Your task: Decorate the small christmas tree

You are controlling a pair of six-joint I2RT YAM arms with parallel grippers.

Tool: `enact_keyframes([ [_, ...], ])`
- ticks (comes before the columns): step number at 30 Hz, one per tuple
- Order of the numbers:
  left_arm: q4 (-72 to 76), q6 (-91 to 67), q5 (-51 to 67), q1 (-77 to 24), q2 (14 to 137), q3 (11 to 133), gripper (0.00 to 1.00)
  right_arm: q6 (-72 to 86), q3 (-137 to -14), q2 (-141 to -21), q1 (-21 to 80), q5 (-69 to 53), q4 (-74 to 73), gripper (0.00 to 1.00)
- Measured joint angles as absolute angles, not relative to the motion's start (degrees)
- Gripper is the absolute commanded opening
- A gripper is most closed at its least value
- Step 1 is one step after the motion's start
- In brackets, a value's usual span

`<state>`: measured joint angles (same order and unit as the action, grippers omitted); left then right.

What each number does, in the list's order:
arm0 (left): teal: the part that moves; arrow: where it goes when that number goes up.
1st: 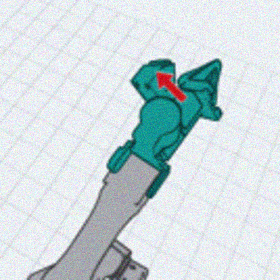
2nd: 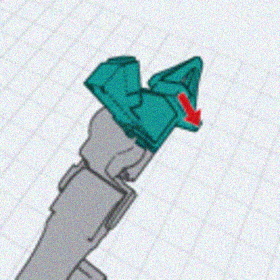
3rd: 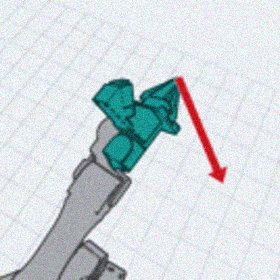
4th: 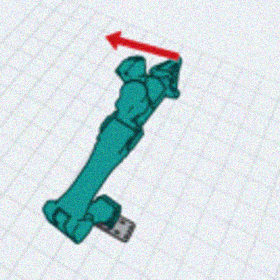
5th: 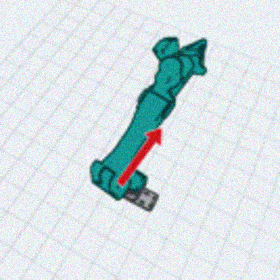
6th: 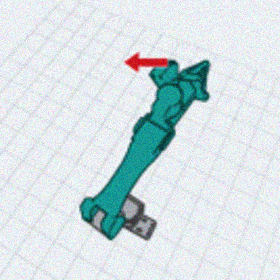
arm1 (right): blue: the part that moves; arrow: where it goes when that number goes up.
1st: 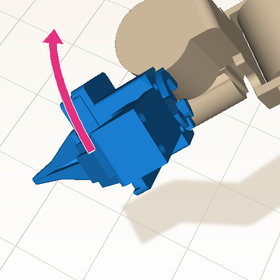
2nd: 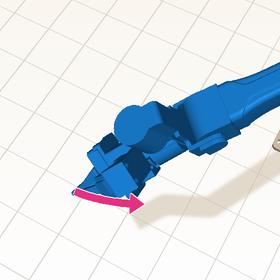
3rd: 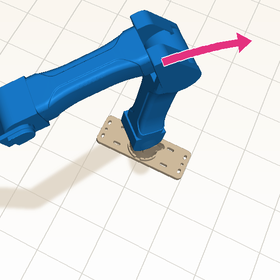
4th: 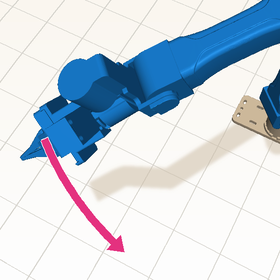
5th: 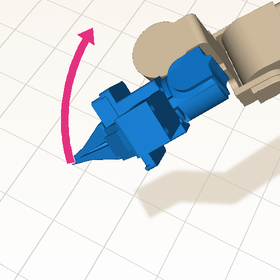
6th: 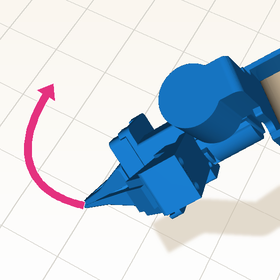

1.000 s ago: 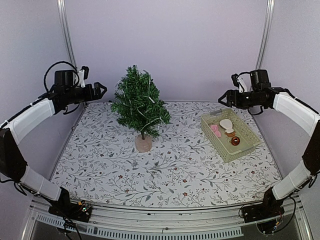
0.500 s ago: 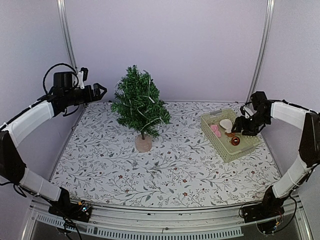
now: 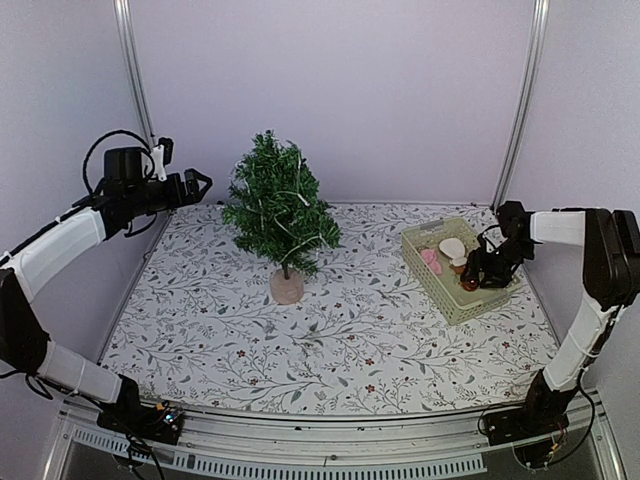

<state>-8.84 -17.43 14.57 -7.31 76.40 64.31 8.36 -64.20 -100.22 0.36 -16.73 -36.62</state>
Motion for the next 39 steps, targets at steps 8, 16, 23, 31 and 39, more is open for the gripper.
enact_keyframes([
  [8,-8.8,-17.5,13.7,-7.3,75.2,63.6,0.99,8.8,-64.2,-103.9,0.4,-17.7,-35.0,0.64],
  [16,-8.7,-17.5,13.0,-7.3,74.3,63.6,0.99,8.8,-64.2,-104.3,0.4,-17.7,-33.8,0.66],
  [23,-8.6,-17.5,12.8,-7.3,73.9,63.3,0.99,8.7,-64.9,-105.2,0.4,-17.6,-33.3,0.54],
  [31,-8.6,-17.2,12.0,-7.3,72.0,62.0,0.99,8.8,-65.2,-104.6,0.4,-17.9,-33.1,0.48],
  [39,-8.6,-16.3,10.9,-7.3,71.0,61.8,0.99,8.7,-65.2,-99.2,0.4,-19.5,-33.5,0.47],
])
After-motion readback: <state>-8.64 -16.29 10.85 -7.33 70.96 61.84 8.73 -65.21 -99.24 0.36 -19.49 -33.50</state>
